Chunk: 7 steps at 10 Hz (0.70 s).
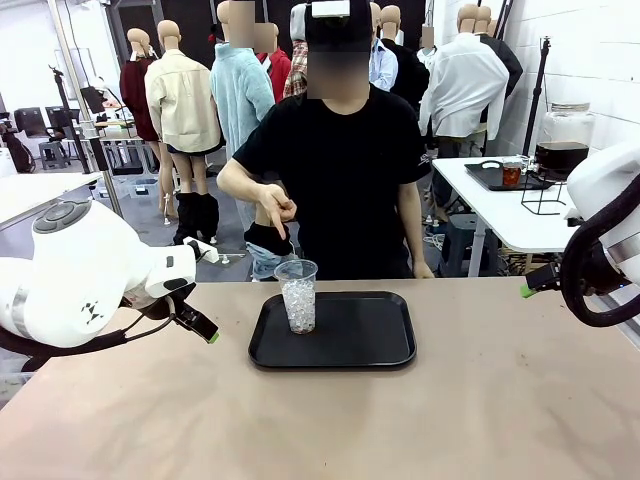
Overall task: Pour the drink into the iced cup.
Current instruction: Pick up the iced cup indicated by the human and present it to them.
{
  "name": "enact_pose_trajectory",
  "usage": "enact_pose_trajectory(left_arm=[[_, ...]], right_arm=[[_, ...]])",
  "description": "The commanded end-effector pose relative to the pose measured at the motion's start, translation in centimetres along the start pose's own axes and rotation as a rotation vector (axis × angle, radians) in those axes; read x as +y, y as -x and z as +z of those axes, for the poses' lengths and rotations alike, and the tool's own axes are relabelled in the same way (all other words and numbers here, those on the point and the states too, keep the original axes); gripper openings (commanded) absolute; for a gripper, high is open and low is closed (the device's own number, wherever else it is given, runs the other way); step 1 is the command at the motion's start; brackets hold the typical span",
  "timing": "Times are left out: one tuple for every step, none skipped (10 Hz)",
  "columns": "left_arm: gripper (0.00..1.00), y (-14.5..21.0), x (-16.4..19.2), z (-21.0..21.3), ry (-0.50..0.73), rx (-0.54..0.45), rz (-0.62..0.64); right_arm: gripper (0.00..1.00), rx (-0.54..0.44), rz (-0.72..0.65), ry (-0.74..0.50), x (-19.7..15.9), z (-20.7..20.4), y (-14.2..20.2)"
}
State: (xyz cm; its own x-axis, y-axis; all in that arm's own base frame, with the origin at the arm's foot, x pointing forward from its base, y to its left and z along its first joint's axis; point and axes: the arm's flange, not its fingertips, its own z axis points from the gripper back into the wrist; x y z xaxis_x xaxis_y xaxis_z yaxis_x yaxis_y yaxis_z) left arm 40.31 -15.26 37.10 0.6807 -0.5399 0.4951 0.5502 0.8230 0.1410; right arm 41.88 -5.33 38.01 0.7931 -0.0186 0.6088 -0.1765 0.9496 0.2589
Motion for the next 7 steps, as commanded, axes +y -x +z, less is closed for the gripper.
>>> enact_pose_trajectory(left_arm=[[1.00,0.1,0.1,0.1,0.000,-0.001,0.004],[1.00,0.1,0.1,0.1,0.000,-0.001,0.004],[1.00,0.1,0.1,0.1,0.000,-0.001,0.004],[1.00,0.0,0.0,0.0,0.000,0.000,0.000],[1.00,-0.4,1.4,0.1,0.069,-0.014,-0.013],[1.00,-0.6,2.8,0.6,0.102,-0.039,-0.051],[1.00,-0.8,3.9,1.0,0.135,-0.032,-0.110]], right_arm=[[1.00,-0.010,0.008,-0.004,0.1,-0.1,0.1],[1.00,-0.010,0.008,-0.004,0.1,-0.1,0.1],[1.00,-0.010,0.008,-0.004,0.1,-0.1,0.1],[1.00,-0.010,0.008,-0.004,0.1,-0.1,0.1],[1.00,-0.010,0.008,-0.004,0.1,-0.1,0.1],[1.00,-0.010,0.008,-0.004,0.1,-0.1,0.1],[1.00,-0.010,0.008,-0.004,0.1,-0.1,0.1]])
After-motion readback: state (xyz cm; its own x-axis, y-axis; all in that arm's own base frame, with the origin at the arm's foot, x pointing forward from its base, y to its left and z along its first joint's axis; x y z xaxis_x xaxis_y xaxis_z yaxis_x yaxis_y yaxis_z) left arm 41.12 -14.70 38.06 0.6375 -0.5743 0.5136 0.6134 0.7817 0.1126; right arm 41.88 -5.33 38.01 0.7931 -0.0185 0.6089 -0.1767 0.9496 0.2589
